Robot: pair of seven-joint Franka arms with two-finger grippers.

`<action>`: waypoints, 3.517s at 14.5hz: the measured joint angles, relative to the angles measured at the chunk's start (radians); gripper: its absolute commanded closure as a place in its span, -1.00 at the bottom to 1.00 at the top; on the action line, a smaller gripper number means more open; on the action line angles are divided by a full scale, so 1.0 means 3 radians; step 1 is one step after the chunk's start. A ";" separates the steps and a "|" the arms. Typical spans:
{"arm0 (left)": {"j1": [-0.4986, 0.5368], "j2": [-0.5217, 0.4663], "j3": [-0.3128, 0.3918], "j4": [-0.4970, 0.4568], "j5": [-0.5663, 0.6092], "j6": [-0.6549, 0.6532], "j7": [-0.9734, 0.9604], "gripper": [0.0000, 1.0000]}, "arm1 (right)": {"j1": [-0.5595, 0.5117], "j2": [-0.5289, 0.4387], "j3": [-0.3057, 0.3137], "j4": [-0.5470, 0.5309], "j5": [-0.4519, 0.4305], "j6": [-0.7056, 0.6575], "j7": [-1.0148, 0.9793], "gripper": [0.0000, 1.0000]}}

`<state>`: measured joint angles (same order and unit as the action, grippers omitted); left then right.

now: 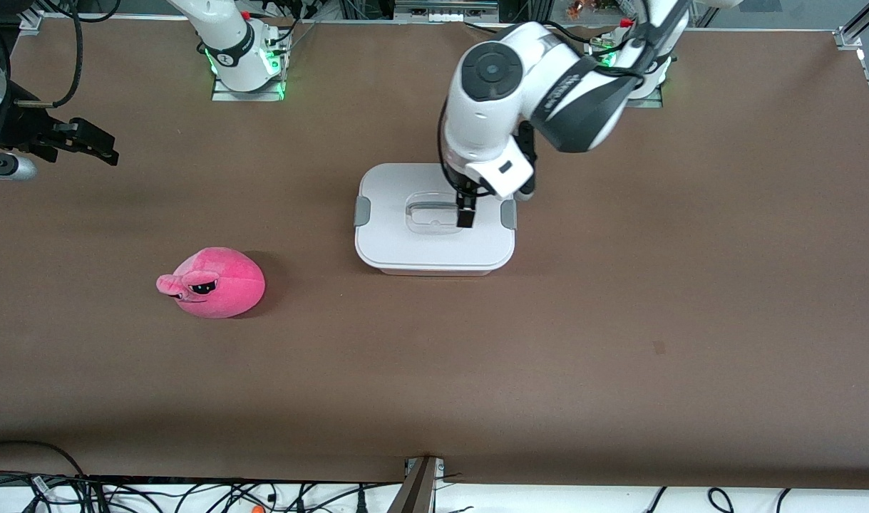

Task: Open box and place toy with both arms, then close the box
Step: 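Lower the left gripper and grasp the clear lid handle, then lift the lid with the left gripper while the right gripper reaches the toy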

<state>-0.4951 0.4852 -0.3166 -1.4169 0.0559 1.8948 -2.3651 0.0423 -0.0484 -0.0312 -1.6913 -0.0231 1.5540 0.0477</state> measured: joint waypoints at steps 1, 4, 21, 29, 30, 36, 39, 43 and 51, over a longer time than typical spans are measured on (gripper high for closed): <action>-0.0052 0.0062 0.0001 0.0004 0.0000 0.0100 -0.0095 -1.00 | 0.0000 0.0000 0.0000 0.0000 0.0000 -0.0001 0.0000 -1.00; -0.0078 0.0248 0.0017 0.0147 0.0000 0.0275 -0.0197 -1.00 | 0.0000 0.0000 -0.0006 0.0000 0.0000 -0.0003 0.0000 -1.00; -0.0206 0.0635 0.0023 0.0443 -0.0009 0.0095 -0.0349 -1.00 | 0.0000 0.0000 -0.0019 0.0000 0.0000 -0.0008 0.0000 -1.00; -0.0233 0.0673 0.0022 0.0345 -0.0009 -0.0043 -0.0362 -0.55 | 0.0000 0.0000 -0.0019 0.0000 0.0000 -0.0010 0.0000 -1.00; -0.0233 0.0673 0.0021 0.0345 -0.0009 -0.0043 -0.0362 -0.50 | 0.0000 0.0000 -0.0020 0.0000 0.0000 -0.0010 0.0000 -1.00; -0.0233 0.0673 0.0016 0.0345 -0.0009 -0.0043 -0.0362 -0.14 | 0.0000 0.0000 -0.0029 0.0000 0.0000 -0.0010 0.0000 -1.00; -0.0229 0.0673 0.0016 0.0345 -0.0009 -0.0043 -0.0362 -0.14 | 0.0000 0.0000 -0.0030 0.0000 0.0000 -0.0011 0.0000 -1.00; -0.0212 0.0670 0.0018 0.0351 -0.0009 -0.0043 -0.0362 0.64 | 0.0000 0.0001 -0.0044 0.0000 0.0000 -0.0013 0.0000 -1.00; -0.0202 0.0661 0.0021 0.0375 -0.0009 -0.0056 -0.0336 1.00 | 0.0000 0.0002 -0.0044 0.0000 0.0000 -0.0015 0.0000 -1.00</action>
<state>-0.5556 0.6836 -0.3103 -1.3044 0.0532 1.8779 -2.4659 0.0422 -0.0478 -0.0445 -1.6914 -0.0232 1.5493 0.0477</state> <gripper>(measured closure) 0.925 0.000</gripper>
